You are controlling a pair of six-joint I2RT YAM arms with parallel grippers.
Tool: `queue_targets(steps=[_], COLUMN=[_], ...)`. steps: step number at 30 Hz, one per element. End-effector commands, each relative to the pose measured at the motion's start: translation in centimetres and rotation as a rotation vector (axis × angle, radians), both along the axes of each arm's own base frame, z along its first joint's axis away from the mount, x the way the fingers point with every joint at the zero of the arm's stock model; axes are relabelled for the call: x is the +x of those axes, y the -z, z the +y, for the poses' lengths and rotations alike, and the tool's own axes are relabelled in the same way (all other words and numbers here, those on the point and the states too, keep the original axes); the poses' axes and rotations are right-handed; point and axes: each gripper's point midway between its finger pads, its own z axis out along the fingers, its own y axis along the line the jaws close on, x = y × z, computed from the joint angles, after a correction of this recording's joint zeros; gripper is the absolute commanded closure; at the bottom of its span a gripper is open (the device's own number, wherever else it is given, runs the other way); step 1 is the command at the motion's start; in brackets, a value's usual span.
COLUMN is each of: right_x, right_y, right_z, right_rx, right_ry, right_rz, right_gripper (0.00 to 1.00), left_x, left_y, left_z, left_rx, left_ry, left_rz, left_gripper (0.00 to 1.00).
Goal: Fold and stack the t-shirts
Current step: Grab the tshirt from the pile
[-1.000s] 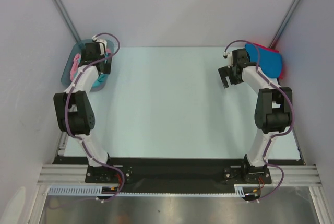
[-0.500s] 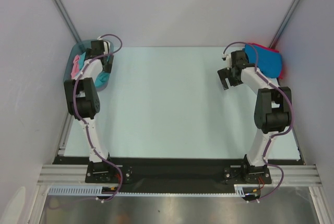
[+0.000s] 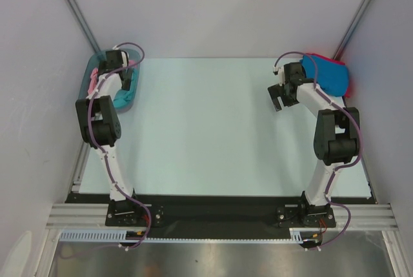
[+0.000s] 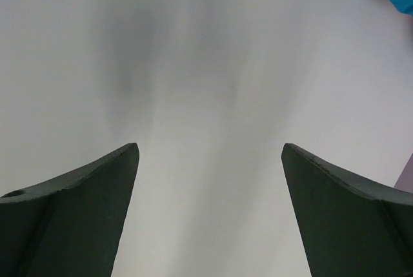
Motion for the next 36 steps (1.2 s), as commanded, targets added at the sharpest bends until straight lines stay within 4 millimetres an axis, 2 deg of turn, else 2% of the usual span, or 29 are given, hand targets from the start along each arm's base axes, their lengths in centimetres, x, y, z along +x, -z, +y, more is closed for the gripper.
queue_targets(steps=[1, 3, 7, 9, 10, 11, 12, 13, 14, 16, 21, 22, 24, 25, 27, 28, 29, 31, 32, 33, 34, 36], right_x=[1.2, 1.1, 1.1, 1.1, 1.1, 1.2, 1.1, 1.2, 1.1, 1.1, 1.0, 0.9, 1.0, 1.0, 1.0, 1.0, 1.0, 1.1, 1.0, 1.1, 1.1, 1.2], right_y=[-1.2, -1.2, -1.2, -1.2, -1.1, -1.1, -1.1, -1.2, -1.2, -1.2, -1.1, -1.0, -1.0, -1.0, -1.0, -0.9, -0.8, -0.6, -0.4, -0.5, -0.4, -0.3], right_z=[0.3, 0.3, 0.5, 0.4, 0.5, 0.4, 0.4, 0.4, 0.5, 0.4, 0.5, 0.5, 0.6, 0.7, 0.8, 0.9, 1.0, 1.2, 1.2, 1.4, 1.7, 1.9], right_rx=[-0.018, -0.023, -0.025, -0.031, -0.030, -0.034, -0.036, -0.037, -0.038, -0.041, -0.041, -0.040, -0.039, -0.037, -0.033, -0.031, -0.028, -0.028, -0.027, -0.027, -0.024, -0.024], right_ry=[-0.008, -0.012, -0.017, -0.014, -0.015, -0.014, -0.012, -0.013, -0.014, -0.012, -0.015, -0.014, -0.014, -0.014, -0.016, -0.017, -0.019, -0.021, -0.019, -0.022, -0.027, -0.032], right_rz=[-0.043, -0.038, -0.040, -0.039, -0.037, -0.039, -0.038, -0.041, -0.041, -0.041, -0.041, -0.040, -0.042, -0.043, -0.042, -0.040, -0.040, -0.039, -0.035, -0.036, -0.035, -0.035], right_gripper=[0.00, 0.00, 0.00, 0.00, 0.00, 0.00, 0.00, 0.00, 0.00, 0.00, 0.00, 0.00, 0.00, 0.00, 0.00, 0.00, 0.00, 0.00, 0.00, 0.00, 0.00, 0.00], left_x=[0.5, 0.7, 0.8, 0.8, 0.8, 0.9, 1.0, 0.9, 0.8, 0.7, 0.1, 0.0, -0.5, -1.0, -1.7, -1.8, -2.6, -3.4, -4.0, -4.4, -4.7, -5.4], left_y=[-0.1, 0.0, 0.9, 1.3, 1.4, 1.3, 1.2, 1.1, 0.8, -0.1, -4.9, -7.2, -9.5, -12.0, -14.6, -15.7, -18.2, -19.9, -21.3, -22.1, -22.7, -24.0], left_z=[0.8, 0.8, 0.9, 1.0, 1.0, 1.0, 0.8, 1.0, 1.2, 1.2, 0.7, 0.3, -0.4, -0.8, -1.9, -2.8, -3.6, -5.7, -7.9, -9.0, -10.2, -14.0], left_rx=[0.030, 0.027, 0.027, 0.038, 0.039, 0.036, 0.030, 0.036, 0.041, 0.043, 0.028, 0.016, 0.000, -0.004, -0.016, -0.037, -0.048, -0.078, -0.102, -0.119, -0.129, -0.166], left_ry=[-0.011, -0.012, -0.009, -0.014, -0.015, -0.011, -0.005, -0.010, -0.034, -0.037, -0.040, -0.027, -0.017, -0.002, 0.026, 0.054, 0.075, 0.131, 0.195, 0.233, 0.265, 0.371], left_rz=[-0.011, -0.015, 0.001, 0.007, 0.009, 0.006, 0.003, 0.001, -0.008, -0.025, -0.115, -0.161, -0.200, -0.247, -0.293, -0.313, -0.359, -0.379, -0.397, -0.410, -0.415, -0.410], left_gripper=[0.07, 0.12, 0.11, 0.20, 0.27, 0.42, 0.51, 0.90, 1.00, 1.00, 1.00, 1.00, 1.00, 1.00, 1.00, 1.00, 1.00, 1.00, 1.00, 1.00, 1.00, 1.00])
